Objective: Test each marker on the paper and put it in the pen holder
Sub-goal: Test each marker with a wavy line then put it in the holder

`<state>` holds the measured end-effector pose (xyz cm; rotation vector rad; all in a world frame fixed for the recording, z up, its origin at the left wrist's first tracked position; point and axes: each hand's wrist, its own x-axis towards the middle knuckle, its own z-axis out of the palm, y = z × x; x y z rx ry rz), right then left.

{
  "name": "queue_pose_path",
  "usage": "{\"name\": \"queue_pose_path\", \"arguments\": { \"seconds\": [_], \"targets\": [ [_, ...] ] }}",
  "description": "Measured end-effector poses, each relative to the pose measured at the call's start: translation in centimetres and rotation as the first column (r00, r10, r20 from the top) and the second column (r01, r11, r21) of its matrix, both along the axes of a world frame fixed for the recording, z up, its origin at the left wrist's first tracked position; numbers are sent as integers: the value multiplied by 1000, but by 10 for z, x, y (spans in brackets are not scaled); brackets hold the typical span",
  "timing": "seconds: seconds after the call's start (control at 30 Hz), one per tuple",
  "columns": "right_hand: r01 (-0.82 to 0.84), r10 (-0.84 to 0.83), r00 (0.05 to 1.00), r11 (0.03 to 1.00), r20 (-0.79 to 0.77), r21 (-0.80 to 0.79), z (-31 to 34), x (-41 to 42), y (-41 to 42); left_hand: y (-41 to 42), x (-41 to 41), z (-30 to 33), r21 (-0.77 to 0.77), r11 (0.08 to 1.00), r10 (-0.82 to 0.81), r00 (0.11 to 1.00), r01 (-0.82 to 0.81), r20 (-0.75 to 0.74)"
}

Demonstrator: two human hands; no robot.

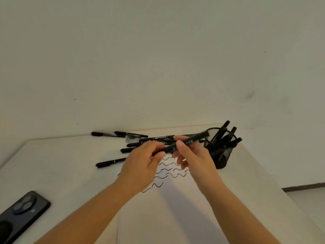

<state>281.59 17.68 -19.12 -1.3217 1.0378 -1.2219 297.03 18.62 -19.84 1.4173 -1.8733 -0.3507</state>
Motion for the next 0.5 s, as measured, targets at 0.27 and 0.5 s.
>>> {"name": "queue_pose_path", "arguments": {
  "seconds": [0.27, 0.5],
  "targets": [
    [126, -142, 988, 971, 65, 201, -28, 40, 44, 56, 19, -23, -240, 966, 171, 941, -101, 291],
    [186, -177, 981, 974, -76, 129, -41, 42, 52, 75, 15, -29, 43, 994, 94, 976, -104, 196]
  ]
}}
